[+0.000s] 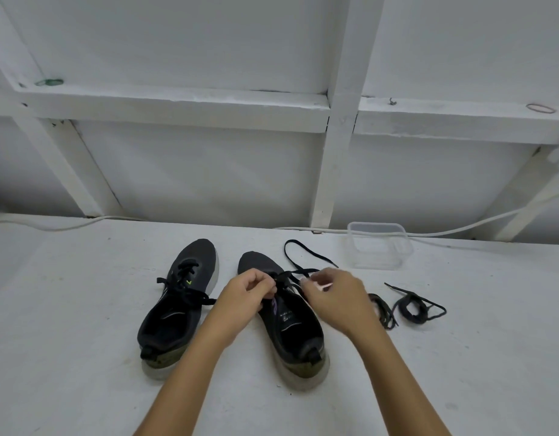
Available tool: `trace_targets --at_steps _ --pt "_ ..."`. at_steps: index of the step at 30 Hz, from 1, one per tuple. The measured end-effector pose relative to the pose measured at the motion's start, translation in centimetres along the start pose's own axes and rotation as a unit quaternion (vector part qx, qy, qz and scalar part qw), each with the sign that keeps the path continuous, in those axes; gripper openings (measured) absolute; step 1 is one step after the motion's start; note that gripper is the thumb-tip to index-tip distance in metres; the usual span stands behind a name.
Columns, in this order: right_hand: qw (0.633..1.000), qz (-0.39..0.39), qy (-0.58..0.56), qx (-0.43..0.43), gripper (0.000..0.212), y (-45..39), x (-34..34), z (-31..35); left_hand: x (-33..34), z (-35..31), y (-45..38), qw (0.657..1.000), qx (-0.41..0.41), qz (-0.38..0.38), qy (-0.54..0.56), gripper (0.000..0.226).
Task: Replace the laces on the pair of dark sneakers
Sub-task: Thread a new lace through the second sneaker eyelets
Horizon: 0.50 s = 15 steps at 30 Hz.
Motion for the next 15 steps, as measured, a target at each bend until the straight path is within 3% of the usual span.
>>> trace_targets --at_steps 2,4,10,13,15 --pt "0.995 0.100 0.007 -0.003 0.039 1.7 1.2 1.4 -0.4 -0.3 -0.2 0.999 -0.012 0.005 0.029 0.016" --pt "0.990 0.137 0.026 -0.004 0.039 2.4 2.6 2.4 -0.9 -0.6 -0.4 0.999 -0.014 0.006 0.029 0.016" --pt "0.993 0.054 0.102 0.003 0.039 2.6 4.9 2.7 -1.2 -1.5 -0.5 0.999 0.046 0.003 -0.019 0.020" --pt "0.994 0.050 0.093 0.011 0.035 2.6 5.0 2.0 -1.2 -2.0 -0.2 0.987 0.033 0.012 0.157 0.024" --pt "0.995 0.052 0.086 0.013 0.033 2.7 5.1 1.7 -3.2 -2.8 -0.2 0.931 0.050 -0.037 0.360 0.028"
Point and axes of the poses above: each hand's wrist, its own y-axis away from the middle knuckle, its own x-axis out of the palm, z = x × y, the point moved 2 cm from there along -y, towards the middle knuckle, and after that the axes turned 2 degrees about z, right-handed, at the moved point
